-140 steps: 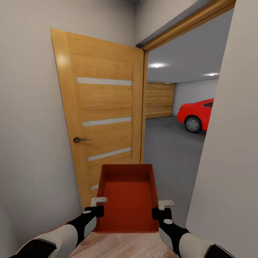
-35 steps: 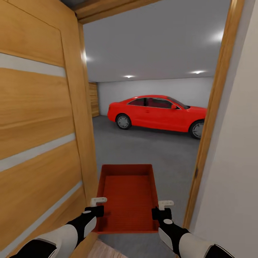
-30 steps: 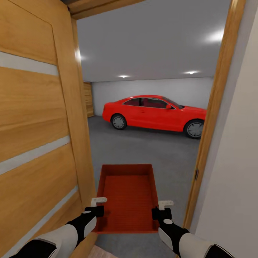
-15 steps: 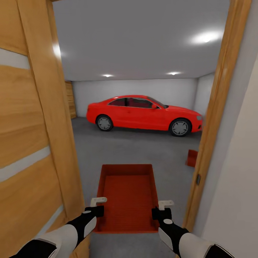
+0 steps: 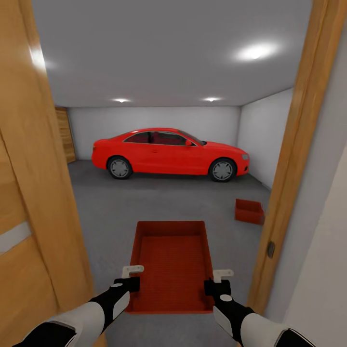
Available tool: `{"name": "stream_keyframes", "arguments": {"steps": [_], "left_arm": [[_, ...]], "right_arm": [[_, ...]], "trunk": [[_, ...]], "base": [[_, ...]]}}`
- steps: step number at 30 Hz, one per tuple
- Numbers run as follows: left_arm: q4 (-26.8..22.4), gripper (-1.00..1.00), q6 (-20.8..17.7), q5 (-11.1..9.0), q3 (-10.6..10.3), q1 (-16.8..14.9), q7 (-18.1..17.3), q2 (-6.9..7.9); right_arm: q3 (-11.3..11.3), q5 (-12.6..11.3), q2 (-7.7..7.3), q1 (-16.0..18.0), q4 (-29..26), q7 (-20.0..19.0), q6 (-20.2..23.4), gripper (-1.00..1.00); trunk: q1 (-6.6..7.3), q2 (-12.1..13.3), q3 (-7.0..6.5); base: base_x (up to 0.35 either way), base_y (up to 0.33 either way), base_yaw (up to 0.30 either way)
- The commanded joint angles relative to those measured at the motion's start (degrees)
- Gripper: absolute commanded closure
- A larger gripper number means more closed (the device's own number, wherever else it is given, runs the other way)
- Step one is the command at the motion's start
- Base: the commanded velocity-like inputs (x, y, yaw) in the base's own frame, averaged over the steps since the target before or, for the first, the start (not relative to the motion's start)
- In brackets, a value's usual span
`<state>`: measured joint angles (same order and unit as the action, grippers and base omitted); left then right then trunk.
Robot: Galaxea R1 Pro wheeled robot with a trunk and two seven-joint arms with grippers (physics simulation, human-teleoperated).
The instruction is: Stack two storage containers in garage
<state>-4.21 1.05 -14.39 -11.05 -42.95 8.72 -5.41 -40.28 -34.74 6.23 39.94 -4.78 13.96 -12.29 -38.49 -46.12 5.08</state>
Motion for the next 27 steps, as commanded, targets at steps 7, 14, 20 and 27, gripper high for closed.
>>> {"name": "stream_keyframes", "arguments": {"steps": [7,14,20,27], "left_arm": [[-0.2,1.00,1.5,0.2,3.8,-0.1,4.6,0.66],[-0.2,1.00,1.6,0.2,3.8,-0.1,4.7,0.66],[-0.3,1.00,1.6,0.2,3.8,-0.1,4.7,0.60],[-0.2,1.00,1.6,0.2,3.8,-0.1,4.7,0.64]], "right_arm": [[-1.2,-0.7,0.01,0.0,0.0,-0.9,0.2,1.00],[-1.2,-0.7,-0.02,0.0,0.0,-0.9,0.2,1.00],[-1.2,-0.7,-0.06,0.0,0.0,-1.0,0.2,1.00],[-1.2,-0.7,-0.02,0.0,0.0,-1.0,0.1,1.00]], "trunk": [[-0.04,-0.1,0.09],[-0.04,-0.1,0.09],[-0.04,-0.1,0.09],[-0.04,-0.1,0.09]], "base": [[0.268,0.230,-0.280],[0.198,0.160,-0.088],[0.014,0.009,-0.002],[0.101,0.000,0.000]]}}
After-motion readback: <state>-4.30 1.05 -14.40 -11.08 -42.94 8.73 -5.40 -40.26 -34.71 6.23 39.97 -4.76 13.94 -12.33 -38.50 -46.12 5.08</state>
